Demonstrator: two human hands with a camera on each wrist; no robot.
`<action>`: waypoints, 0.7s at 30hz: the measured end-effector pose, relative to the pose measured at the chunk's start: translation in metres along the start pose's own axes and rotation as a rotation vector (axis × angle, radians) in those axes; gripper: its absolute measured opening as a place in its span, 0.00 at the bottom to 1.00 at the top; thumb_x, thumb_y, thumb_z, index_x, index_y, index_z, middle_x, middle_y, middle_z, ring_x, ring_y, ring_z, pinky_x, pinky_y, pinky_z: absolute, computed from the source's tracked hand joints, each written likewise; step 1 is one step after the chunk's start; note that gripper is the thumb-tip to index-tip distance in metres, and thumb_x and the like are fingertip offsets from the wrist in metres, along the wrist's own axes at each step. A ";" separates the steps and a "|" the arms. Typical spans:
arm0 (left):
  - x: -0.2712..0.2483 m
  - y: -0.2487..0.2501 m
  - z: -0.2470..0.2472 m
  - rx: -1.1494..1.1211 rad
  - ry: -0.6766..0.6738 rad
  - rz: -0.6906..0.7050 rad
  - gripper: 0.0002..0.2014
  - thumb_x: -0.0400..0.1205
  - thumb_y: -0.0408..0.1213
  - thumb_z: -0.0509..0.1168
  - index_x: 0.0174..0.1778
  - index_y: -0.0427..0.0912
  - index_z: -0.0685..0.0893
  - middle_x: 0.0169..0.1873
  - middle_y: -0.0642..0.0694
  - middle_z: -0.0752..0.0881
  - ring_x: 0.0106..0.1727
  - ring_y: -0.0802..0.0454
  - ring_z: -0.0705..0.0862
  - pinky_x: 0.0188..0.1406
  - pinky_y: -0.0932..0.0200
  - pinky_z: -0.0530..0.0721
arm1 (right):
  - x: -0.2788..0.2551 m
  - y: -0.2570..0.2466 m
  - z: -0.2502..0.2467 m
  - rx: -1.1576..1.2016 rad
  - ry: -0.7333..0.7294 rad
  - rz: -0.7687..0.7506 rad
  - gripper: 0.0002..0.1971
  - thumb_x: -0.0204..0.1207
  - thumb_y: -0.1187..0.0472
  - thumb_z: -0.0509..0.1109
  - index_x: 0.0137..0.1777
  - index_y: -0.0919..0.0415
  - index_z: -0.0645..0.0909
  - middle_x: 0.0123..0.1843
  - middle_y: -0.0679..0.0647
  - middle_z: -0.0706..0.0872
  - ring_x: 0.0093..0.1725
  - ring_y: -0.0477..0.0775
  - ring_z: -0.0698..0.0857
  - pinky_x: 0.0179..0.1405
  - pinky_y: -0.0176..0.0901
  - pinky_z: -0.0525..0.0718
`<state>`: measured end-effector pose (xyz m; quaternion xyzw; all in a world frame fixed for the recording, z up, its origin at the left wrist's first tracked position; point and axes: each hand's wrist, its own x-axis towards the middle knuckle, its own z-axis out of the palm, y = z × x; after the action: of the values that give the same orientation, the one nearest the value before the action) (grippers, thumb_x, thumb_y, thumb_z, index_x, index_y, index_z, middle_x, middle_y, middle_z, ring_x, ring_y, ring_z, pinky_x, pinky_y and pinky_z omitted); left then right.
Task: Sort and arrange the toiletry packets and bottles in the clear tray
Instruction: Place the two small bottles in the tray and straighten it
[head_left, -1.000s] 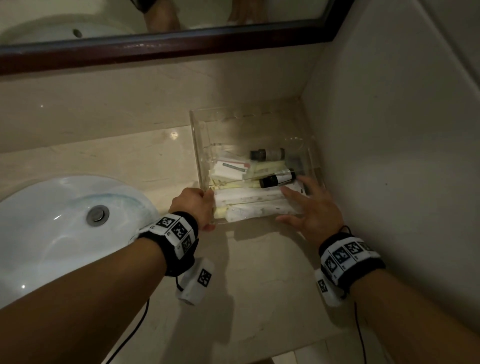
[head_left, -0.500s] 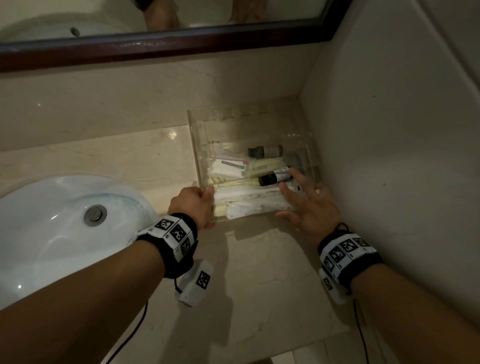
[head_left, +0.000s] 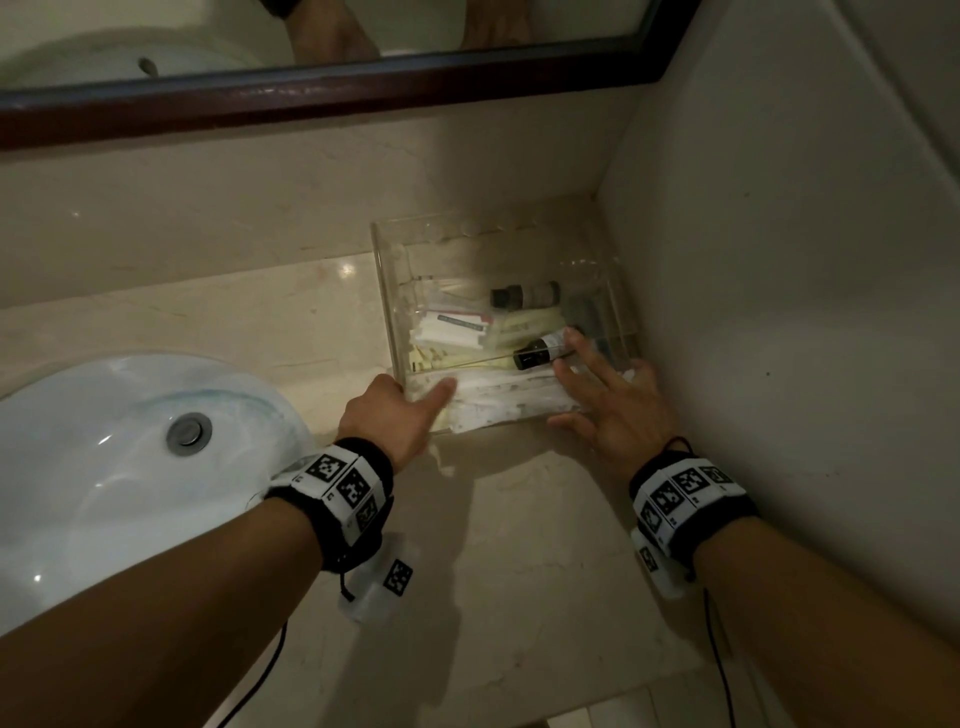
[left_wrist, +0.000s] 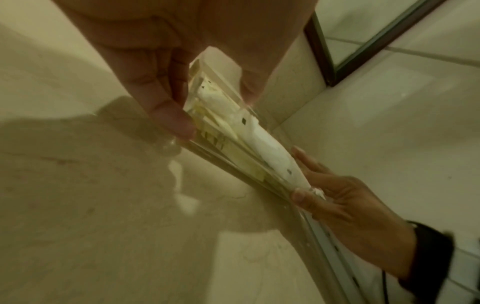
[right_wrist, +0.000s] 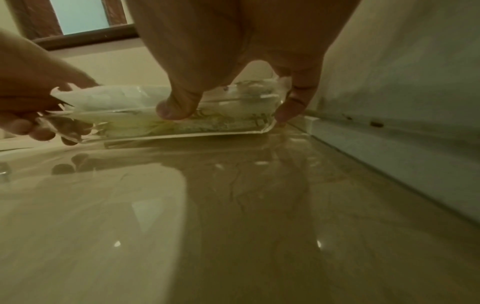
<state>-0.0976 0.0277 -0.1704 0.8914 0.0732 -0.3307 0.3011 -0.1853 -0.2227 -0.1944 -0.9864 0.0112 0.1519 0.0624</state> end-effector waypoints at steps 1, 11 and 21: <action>-0.002 0.001 0.000 0.024 -0.023 0.006 0.52 0.60 0.83 0.62 0.65 0.41 0.75 0.58 0.43 0.86 0.55 0.39 0.88 0.56 0.47 0.86 | 0.000 0.001 0.000 0.013 -0.044 0.046 0.44 0.68 0.24 0.34 0.82 0.42 0.60 0.83 0.38 0.34 0.74 0.69 0.66 0.67 0.64 0.73; 0.011 0.004 0.013 0.055 0.044 -0.066 0.46 0.67 0.71 0.73 0.68 0.36 0.73 0.59 0.38 0.86 0.58 0.38 0.85 0.54 0.46 0.87 | 0.003 0.000 -0.011 0.234 0.053 0.144 0.36 0.72 0.33 0.67 0.79 0.42 0.68 0.86 0.43 0.44 0.73 0.71 0.62 0.73 0.58 0.69; 0.026 0.001 0.014 -0.020 0.075 -0.104 0.37 0.65 0.74 0.71 0.47 0.39 0.84 0.35 0.41 0.91 0.40 0.43 0.91 0.45 0.47 0.90 | 0.003 0.002 0.003 0.609 0.361 0.199 0.35 0.61 0.30 0.72 0.65 0.50 0.84 0.81 0.51 0.66 0.74 0.60 0.74 0.68 0.62 0.79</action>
<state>-0.0848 0.0169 -0.1945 0.8952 0.1337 -0.3114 0.2893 -0.1838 -0.2242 -0.1983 -0.9276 0.1627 -0.0294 0.3351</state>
